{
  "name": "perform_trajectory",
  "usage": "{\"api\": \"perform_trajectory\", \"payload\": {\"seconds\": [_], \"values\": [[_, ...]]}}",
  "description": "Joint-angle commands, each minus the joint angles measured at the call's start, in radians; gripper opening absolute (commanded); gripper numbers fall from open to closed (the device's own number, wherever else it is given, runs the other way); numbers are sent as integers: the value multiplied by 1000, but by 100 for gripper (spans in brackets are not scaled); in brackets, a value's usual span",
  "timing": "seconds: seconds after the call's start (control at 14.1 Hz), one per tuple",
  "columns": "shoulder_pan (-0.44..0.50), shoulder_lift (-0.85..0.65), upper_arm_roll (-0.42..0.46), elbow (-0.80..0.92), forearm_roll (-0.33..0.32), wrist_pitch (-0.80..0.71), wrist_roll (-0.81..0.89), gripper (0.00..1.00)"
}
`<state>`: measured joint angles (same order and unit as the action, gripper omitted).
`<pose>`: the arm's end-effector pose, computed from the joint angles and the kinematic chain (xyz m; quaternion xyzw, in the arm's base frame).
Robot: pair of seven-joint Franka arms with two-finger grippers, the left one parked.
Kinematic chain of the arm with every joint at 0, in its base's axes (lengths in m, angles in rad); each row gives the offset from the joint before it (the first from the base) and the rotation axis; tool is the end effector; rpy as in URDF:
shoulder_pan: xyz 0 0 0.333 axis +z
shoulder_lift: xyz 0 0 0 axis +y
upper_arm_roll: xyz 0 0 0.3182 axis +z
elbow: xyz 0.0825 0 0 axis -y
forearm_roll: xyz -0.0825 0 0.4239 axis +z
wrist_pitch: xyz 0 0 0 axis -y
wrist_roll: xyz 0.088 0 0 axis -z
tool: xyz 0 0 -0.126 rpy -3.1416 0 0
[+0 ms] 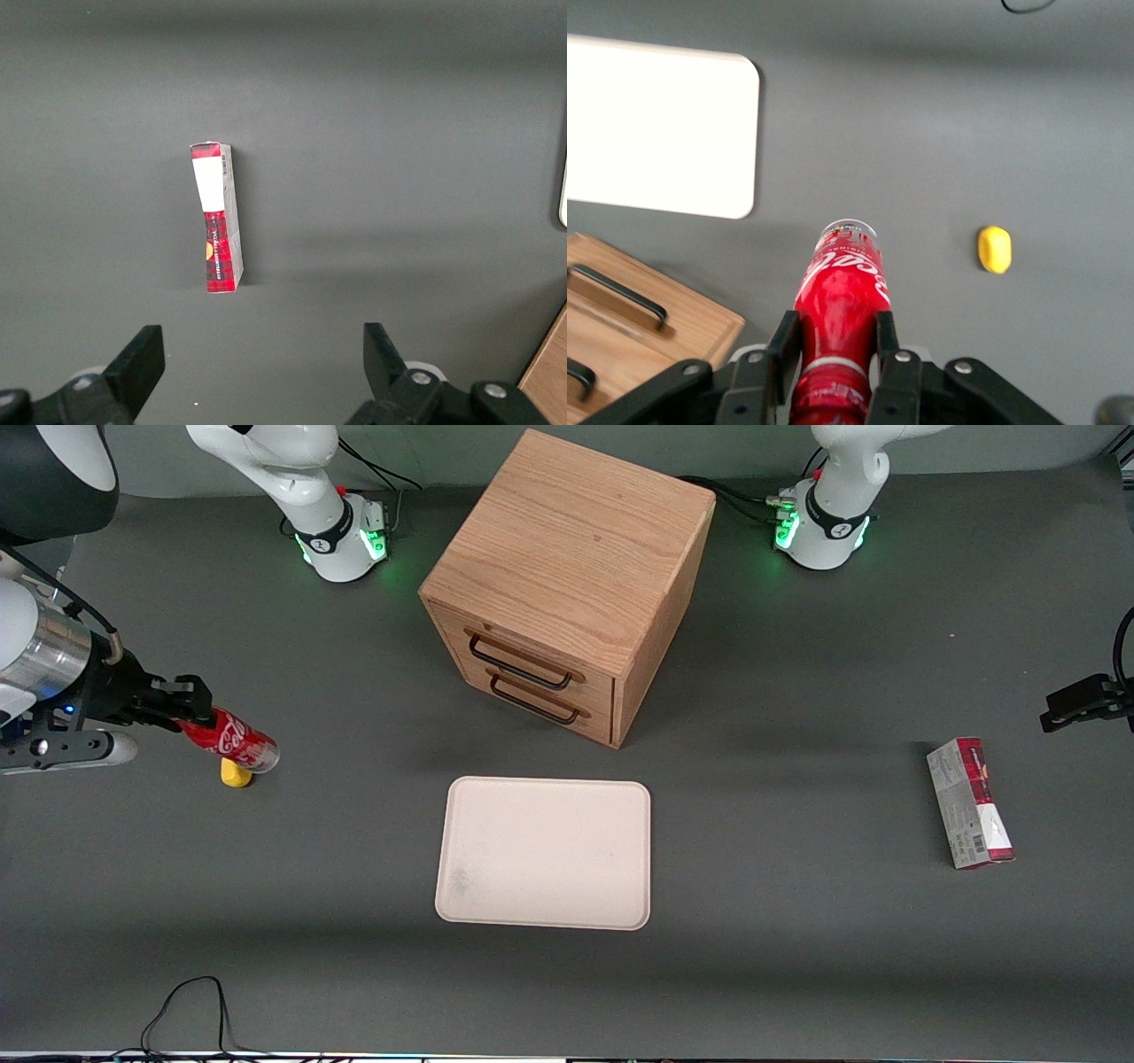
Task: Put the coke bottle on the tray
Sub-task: 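Carry the held bottle over to the white tray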
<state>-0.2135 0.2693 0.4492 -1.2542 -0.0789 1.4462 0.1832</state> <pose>0.6482 0.1028 0.6020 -0.9993 -0.0168 0.0292 0.0130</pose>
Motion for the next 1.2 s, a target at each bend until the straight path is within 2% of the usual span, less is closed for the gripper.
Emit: {"api": "perform_trajectory", "payload": {"seconds": [0.0, 0.43, 0.71, 0.92, 1.13], "values": [[31, 120, 86, 82, -39, 72, 169, 0], [219, 364, 86, 246, -222, 172, 330, 0], [252, 459, 88, 248, -263, 264, 328, 0], [309, 548, 82, 240, -343, 353, 335, 0], [324, 594, 68, 233, -344, 414, 341, 0]]}}
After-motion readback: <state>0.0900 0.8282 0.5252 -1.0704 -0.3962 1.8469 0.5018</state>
